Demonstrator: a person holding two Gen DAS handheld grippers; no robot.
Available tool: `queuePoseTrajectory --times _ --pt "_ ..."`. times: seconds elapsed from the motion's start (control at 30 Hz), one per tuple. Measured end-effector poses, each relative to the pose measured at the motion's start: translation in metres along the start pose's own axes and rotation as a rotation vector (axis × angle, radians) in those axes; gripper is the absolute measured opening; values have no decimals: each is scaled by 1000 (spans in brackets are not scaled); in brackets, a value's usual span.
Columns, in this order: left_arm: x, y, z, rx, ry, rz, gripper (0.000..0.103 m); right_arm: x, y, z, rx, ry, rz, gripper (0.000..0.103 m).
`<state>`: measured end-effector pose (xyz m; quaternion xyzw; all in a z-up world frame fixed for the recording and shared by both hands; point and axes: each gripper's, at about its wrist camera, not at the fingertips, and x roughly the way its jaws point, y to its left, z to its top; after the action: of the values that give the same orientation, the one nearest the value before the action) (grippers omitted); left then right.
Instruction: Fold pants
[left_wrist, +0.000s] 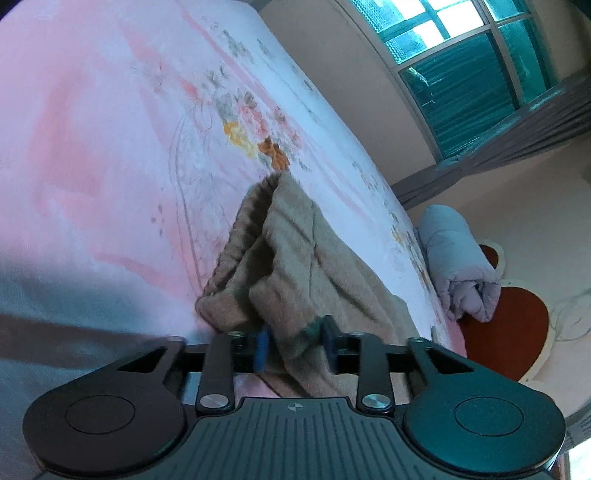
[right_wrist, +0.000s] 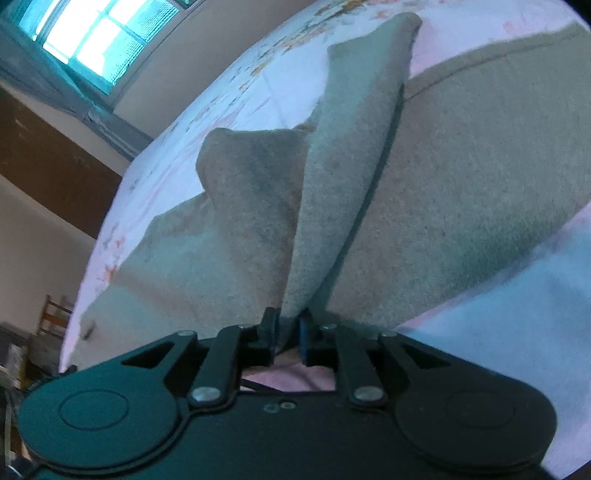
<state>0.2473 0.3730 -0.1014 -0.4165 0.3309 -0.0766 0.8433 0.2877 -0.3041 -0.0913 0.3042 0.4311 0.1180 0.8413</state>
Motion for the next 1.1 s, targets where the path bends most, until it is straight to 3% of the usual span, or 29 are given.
queuePoseTrajectory --times 0.03,0.07,0.1,0.13,0.23,0.3,0.5,0.7,0.8,0.9,1.1 --pt "-8 -2 3 5 -36 23 59 -8 -4 1 8 -22 1 14" --pt "-19 -6 5 12 -100 90 97 -19 -10 3 11 -54 -8 19" --pt "-31 -12 6 23 -170 181 103 -30 -13 3 12 -78 -21 25" --pt "-41 -19 6 44 -218 237 103 -41 -19 4 17 -101 -28 25" --pt "-56 -50 -1 100 -265 198 103 -72 -32 9 -7 -181 -50 24" --pt "-50 -84 -17 192 -269 193 103 -87 -37 13 -19 -231 -62 23" --pt "26 -158 -87 380 -210 414 103 -102 -31 24 -74 -296 -84 23" --pt "87 -217 -158 516 -154 452 103 -114 -18 26 -201 -306 -104 24" --pt "108 -230 -180 565 -129 522 103 -115 -15 31 -231 -305 -115 25" --pt "125 -231 -200 647 -112 641 103 -111 -11 40 -282 -302 -142 25" --pt "130 -231 -196 619 -99 653 103 -74 7 69 -349 -265 -171 26"
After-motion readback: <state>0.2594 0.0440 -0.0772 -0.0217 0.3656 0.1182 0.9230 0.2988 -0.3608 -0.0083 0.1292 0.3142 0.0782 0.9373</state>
